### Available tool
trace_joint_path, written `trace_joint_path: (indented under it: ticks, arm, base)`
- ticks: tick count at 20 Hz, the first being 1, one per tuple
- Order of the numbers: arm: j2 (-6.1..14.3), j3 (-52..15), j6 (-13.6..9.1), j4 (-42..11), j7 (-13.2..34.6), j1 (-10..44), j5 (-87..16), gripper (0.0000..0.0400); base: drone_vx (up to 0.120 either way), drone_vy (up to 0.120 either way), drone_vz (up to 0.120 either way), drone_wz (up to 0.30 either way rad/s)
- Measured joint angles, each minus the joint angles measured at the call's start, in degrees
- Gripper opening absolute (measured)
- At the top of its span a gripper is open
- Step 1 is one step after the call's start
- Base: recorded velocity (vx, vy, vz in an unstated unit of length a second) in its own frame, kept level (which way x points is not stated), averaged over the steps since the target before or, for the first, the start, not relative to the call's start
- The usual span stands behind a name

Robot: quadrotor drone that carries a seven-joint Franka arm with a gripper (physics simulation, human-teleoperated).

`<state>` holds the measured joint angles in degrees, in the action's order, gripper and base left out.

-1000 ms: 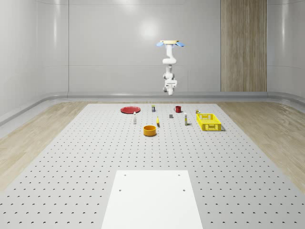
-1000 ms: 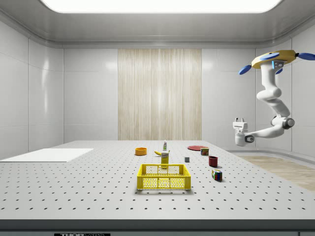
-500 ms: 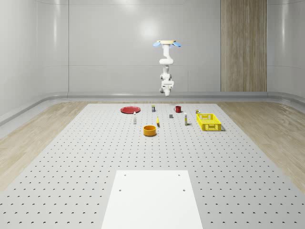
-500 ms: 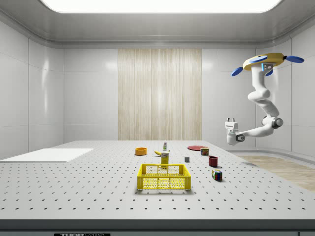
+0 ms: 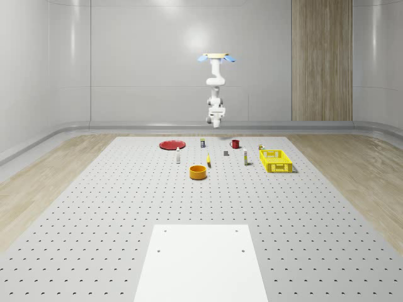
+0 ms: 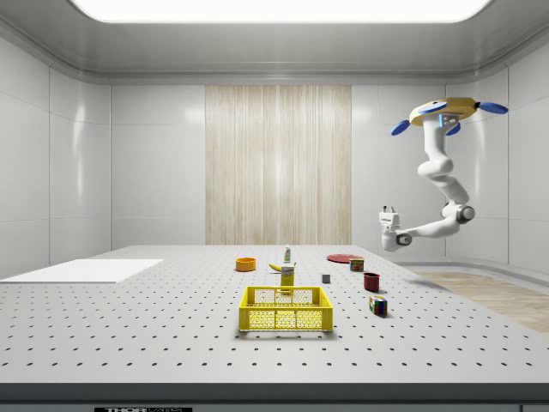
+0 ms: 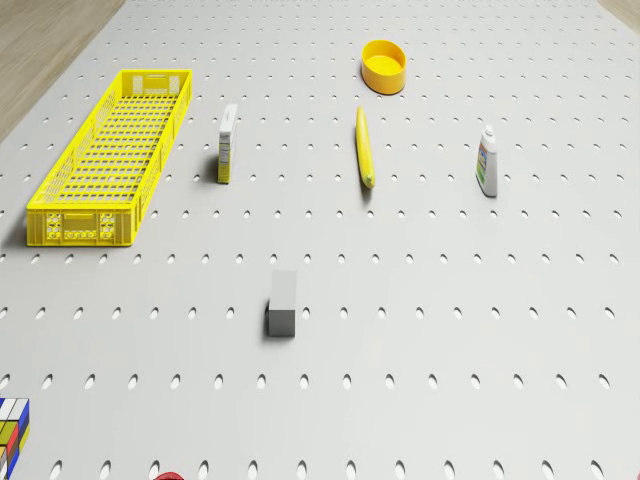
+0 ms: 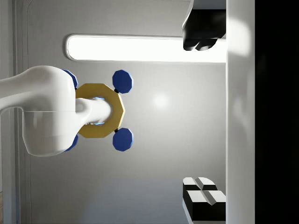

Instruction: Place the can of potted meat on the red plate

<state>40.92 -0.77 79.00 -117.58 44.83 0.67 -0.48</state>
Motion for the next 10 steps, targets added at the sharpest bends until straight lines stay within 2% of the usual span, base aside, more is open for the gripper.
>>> trace_joint_path:
  ticks: [6, 10]
  arm:
    - [0.19, -0.86, 0.27, -0.2, 0.15, 0.27, -1.19, 0.04]
    - [0.33, -2.15, 0.46, -0.39, 0.39, 0.67, -3.01, 0.04]
  base:
    - [0.12, -0.12, 0.0, 0.0]
    - [0.01, -0.12, 0.0, 0.0]
